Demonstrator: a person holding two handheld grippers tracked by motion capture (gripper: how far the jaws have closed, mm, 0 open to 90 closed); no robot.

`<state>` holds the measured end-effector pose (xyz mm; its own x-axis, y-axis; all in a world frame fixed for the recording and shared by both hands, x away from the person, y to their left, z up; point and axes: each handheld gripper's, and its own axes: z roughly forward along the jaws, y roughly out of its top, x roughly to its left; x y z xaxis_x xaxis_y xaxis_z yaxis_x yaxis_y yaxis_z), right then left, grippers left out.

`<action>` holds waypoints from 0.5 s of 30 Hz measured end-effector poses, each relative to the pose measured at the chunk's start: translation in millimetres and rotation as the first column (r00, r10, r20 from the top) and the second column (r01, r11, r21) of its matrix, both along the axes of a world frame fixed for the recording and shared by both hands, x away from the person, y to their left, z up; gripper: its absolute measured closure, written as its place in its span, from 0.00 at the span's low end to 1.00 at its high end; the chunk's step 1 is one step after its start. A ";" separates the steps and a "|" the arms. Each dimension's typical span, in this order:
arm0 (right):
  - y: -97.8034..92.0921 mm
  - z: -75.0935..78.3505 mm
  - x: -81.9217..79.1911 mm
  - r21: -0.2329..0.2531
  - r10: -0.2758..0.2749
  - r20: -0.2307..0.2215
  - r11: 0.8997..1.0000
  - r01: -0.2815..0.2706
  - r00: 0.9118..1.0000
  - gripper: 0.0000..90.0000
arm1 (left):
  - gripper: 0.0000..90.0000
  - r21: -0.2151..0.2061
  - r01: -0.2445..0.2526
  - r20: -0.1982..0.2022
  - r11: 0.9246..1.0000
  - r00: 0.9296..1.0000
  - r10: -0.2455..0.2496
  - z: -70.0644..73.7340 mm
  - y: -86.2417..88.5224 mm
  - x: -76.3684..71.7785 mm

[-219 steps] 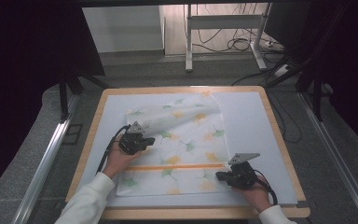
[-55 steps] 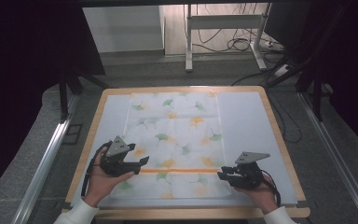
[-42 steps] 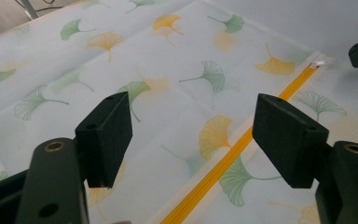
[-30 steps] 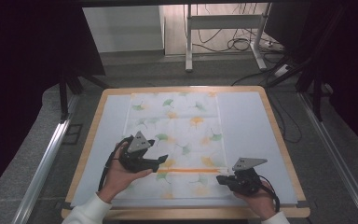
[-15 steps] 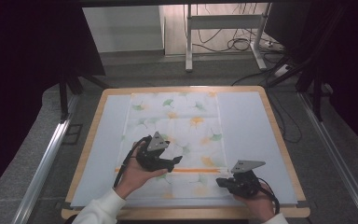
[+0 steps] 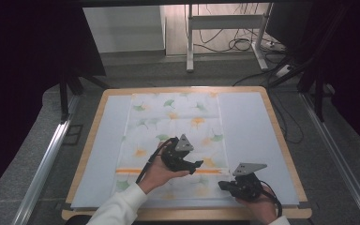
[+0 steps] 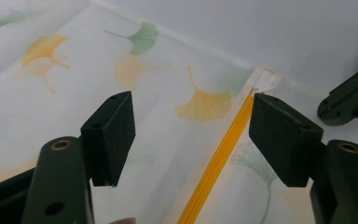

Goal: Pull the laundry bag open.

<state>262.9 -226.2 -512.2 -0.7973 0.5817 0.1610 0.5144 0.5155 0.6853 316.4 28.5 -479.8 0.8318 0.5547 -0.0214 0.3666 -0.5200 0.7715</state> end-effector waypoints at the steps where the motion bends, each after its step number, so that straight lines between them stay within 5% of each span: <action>1: 0.3 -0.2 -0.1 -0.002 0.003 -0.002 1.000 -0.003 1.000 0.99 | 0.35 0.002 0.011 0.002 1.000 1.000 -0.011 -1.0 -3.1 0.8; 15: -0.8 -2.7 1.8 -0.032 0.009 -0.001 0.999 -0.009 1.000 0.99 | 0.36 0.047 0.097 -0.014 0.994 0.995 -0.097 -19.4 -50.2 11.8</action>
